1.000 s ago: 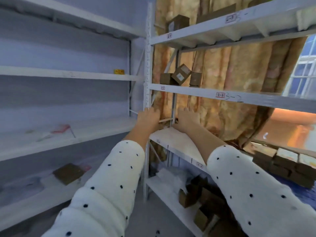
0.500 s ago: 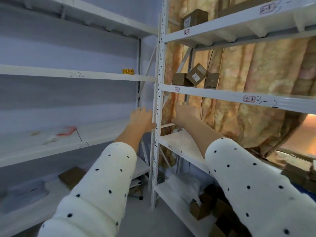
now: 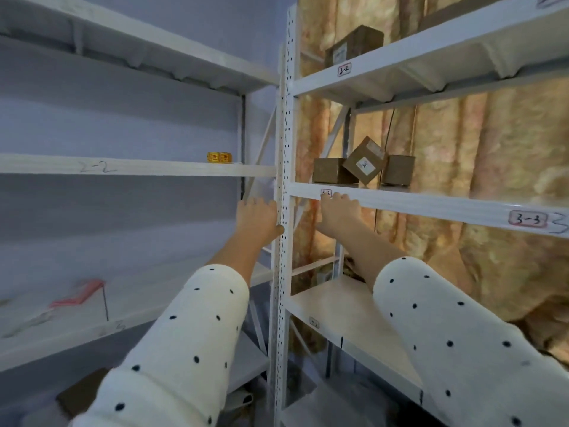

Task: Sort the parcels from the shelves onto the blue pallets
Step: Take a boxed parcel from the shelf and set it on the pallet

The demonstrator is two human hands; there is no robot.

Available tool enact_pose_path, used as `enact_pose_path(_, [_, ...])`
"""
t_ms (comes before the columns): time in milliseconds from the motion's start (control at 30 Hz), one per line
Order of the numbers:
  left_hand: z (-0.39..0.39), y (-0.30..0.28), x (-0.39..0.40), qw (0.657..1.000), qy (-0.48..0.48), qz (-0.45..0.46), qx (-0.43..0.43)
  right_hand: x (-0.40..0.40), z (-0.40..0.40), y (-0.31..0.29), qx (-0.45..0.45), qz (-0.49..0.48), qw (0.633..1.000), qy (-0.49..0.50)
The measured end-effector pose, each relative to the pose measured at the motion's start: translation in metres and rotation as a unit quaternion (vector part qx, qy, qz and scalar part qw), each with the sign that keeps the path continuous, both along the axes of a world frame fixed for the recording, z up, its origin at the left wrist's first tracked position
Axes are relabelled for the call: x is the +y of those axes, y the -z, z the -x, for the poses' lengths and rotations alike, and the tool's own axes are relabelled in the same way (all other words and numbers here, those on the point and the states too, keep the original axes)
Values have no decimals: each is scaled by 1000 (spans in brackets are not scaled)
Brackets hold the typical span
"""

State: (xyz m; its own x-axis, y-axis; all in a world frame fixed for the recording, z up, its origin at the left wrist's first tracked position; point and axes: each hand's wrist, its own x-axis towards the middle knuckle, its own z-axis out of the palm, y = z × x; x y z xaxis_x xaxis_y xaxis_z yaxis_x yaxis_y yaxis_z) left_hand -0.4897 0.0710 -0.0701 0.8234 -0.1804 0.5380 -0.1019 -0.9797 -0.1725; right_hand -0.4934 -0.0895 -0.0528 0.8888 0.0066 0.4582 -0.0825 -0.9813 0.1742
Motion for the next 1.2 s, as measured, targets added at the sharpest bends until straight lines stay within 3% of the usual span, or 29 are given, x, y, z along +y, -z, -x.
enact_pose_path(267, [-116, 11, 24, 999, 41, 9, 20, 6, -111, -5, -23, 10, 1000, 2])
enact_pose_path(533, [-239, -13, 26, 984, 156, -63, -51, 11, -206, -21, -75, 39, 995, 45])
enact_pose_path(900, [-368, -45, -23, 958, 274, 10, -86, -27, -297, -50, -84, 7, 980, 182])
enact_pose_path(1200, [-437, -71, -103, 932, 317, 172, -34, -72, -367, -76, -137, -108, 971, 165])
